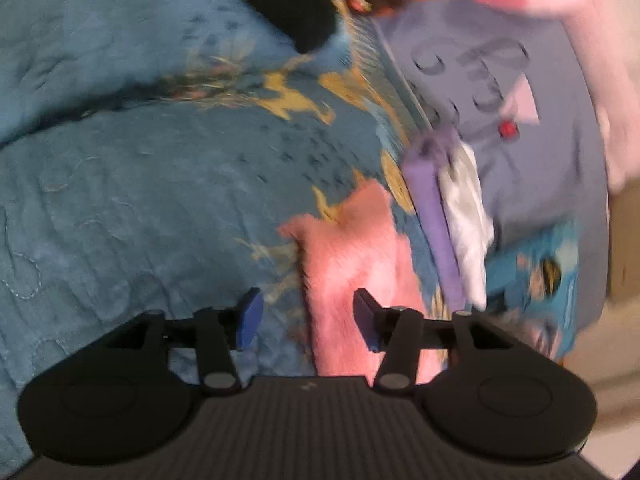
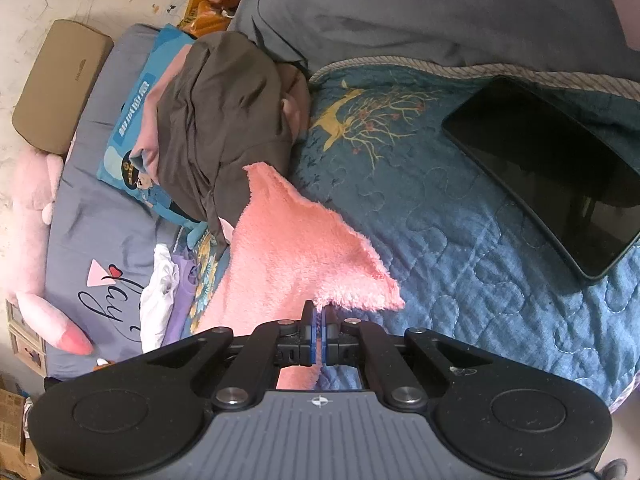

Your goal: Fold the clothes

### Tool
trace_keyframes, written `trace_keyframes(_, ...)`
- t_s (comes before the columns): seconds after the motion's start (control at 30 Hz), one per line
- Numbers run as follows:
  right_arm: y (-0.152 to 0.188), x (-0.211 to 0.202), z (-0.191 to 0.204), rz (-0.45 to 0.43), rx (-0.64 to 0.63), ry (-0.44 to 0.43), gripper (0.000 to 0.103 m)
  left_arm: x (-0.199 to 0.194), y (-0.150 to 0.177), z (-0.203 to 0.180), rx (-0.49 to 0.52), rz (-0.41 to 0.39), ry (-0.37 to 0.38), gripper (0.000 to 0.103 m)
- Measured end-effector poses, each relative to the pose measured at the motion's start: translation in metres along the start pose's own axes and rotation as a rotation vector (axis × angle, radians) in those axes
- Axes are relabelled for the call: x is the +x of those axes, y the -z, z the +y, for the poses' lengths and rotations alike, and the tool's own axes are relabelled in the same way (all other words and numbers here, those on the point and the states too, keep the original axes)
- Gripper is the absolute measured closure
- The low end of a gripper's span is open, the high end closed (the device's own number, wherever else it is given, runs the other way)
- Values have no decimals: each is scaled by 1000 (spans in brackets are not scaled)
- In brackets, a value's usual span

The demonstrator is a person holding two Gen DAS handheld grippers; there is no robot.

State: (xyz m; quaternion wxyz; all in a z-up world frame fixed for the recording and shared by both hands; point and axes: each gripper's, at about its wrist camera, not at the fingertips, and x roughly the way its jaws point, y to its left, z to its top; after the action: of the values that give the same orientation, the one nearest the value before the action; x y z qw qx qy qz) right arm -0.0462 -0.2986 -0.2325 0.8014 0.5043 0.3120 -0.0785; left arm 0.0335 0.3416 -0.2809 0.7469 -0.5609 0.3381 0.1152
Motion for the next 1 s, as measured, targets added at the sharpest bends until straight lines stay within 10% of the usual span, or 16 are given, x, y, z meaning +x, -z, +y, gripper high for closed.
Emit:
trace_keyframes(0.17, 0, 3, 1, 6, 2, 11, 101, 22, -10, 4, -81, -35, 27, 58)
trace_keyframes(0.23, 1, 3, 2, 6, -3, 11, 101, 32, -14, -3, -81, -24, 14, 99)
trace_keyframes(0.63, -2, -7, 7, -11, -16, -26, 101, -52, -2, -50, 136, -155, -16, 100)
trace_keyframes(1.0, 7, -8, -5, 59, -41, 105, 101, -66, 4, -51, 371, 27, -588, 97)
